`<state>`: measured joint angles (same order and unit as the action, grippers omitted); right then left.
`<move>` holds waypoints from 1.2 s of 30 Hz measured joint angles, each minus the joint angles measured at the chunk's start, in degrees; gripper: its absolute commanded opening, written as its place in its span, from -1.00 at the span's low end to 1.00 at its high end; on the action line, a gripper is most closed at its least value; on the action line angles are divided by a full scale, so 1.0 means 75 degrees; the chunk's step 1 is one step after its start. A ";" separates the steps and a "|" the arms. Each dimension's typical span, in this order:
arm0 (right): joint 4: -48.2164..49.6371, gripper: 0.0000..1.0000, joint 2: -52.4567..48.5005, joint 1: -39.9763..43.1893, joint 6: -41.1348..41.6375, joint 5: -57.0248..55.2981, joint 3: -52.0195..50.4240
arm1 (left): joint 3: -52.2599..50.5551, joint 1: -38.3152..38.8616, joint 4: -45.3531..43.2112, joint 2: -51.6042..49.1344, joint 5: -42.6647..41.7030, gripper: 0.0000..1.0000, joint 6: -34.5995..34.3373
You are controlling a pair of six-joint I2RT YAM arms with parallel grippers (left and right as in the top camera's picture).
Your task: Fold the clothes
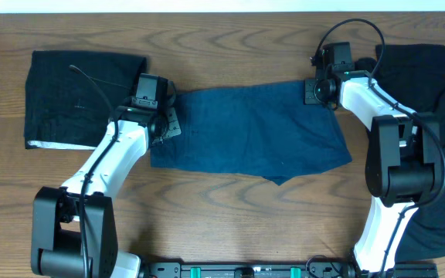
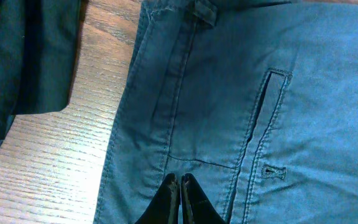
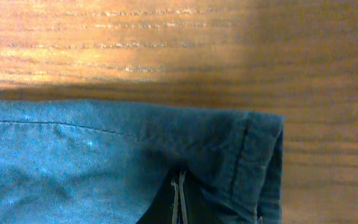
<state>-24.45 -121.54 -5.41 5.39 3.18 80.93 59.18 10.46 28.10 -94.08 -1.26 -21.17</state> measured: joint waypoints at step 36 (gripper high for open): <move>-0.1874 -0.97 0.3005 0.0015 0.1626 -0.0012 -0.3695 | 0.0111 -0.0233 0.1708 0.0000 -0.0315 0.21 0.0119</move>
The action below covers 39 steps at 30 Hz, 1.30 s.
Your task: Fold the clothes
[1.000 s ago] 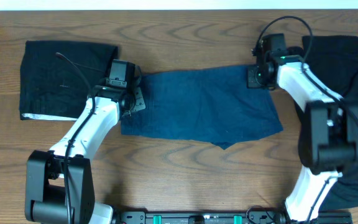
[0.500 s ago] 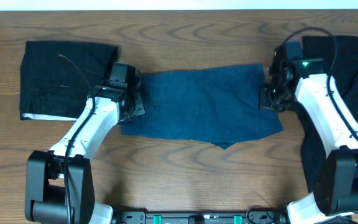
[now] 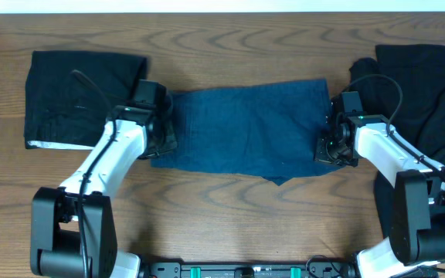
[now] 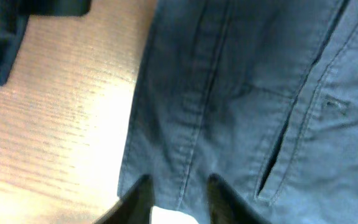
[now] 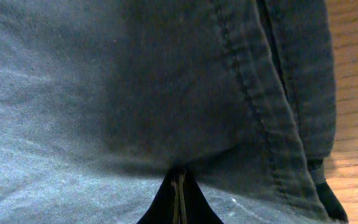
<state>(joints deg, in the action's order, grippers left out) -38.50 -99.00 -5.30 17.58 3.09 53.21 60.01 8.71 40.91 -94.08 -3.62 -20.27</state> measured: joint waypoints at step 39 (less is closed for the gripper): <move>0.0012 -0.97 0.0000 0.0000 0.0003 0.0000 -0.0003 | 0.0656 -0.0682 -0.1160 -0.1877 -0.0810 -0.05 0.1562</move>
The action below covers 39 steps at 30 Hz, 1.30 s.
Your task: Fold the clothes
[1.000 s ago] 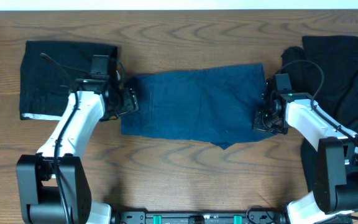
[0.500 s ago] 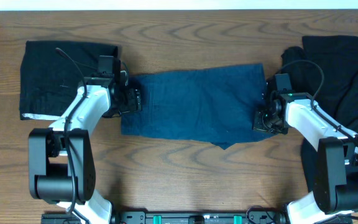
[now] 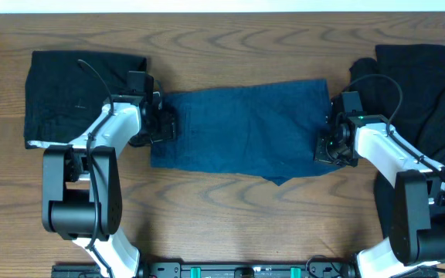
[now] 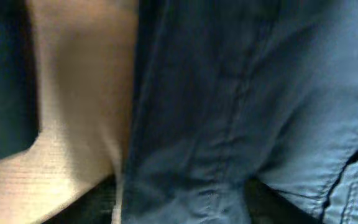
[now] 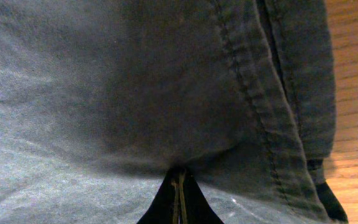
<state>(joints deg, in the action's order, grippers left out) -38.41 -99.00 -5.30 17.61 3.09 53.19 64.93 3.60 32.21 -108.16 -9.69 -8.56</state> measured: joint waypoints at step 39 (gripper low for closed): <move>-0.1507 -0.98 0.0318 -0.0009 -0.0035 0.1046 0.2550 | 0.0076 0.0280 0.0557 0.0586 -0.0493 -0.88 0.0108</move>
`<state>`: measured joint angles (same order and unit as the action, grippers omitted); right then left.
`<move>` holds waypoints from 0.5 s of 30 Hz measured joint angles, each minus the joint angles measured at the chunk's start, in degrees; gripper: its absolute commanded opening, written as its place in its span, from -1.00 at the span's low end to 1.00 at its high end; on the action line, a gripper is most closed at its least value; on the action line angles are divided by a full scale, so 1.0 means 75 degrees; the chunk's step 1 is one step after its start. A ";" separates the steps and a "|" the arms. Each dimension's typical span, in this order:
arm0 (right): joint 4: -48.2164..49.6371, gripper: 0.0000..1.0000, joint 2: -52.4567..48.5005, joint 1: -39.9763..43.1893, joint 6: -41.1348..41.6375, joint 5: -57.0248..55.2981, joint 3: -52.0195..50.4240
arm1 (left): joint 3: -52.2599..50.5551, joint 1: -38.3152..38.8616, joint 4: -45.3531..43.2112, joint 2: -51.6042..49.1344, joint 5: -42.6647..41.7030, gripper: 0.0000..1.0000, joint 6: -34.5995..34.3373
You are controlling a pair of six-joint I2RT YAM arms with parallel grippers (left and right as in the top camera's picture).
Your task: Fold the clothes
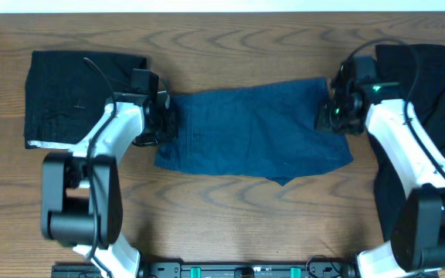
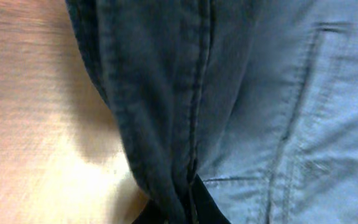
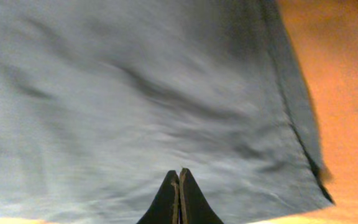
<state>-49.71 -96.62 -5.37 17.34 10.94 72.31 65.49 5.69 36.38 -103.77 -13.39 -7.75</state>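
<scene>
Blue shorts [image 1: 253, 131] lie spread across the middle of the wooden table [image 1: 230, 46]. At their left edge, my left gripper [image 1: 166, 122] is shut on the shorts. In the left wrist view the dark waistband fold [image 2: 160, 124] runs down into the gripper [image 2: 182, 202]. My right gripper [image 1: 332, 117] is over the shorts' right edge. In the right wrist view it [image 3: 179, 177] is shut above blurred blue cloth [image 3: 135, 93], and no cloth shows between its tips.
A folded black garment [image 1: 76, 96] lies at the far left, close to my left arm. A heap of black clothes [image 1: 439, 93] fills the right side, behind my right arm. Bare wood [image 1: 230, 224] runs along the near side of the shorts.
My left gripper was open around the shorts' left edge and is now shut on the waistband, bunching it. My right gripper has moved from the lower right edge to higher up it, still shut.
First both grippers were shut, the left on the shorts' left part, the right at the top right corner. Then the left was open at the left edge and the right shut near the lower right edge. Now the left grips the waistband and the right has moved up.
</scene>
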 measured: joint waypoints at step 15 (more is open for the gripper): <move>0.1367 -0.97 0.0096 -0.1521 0.0052 0.1510 -0.0478 | 0.0000 0.0020 0.0469 0.2556 -0.0029 -0.89 -0.0545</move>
<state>-39.46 -95.90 -16.78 17.74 22.26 68.73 65.49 5.85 39.90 -84.60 -13.61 -11.84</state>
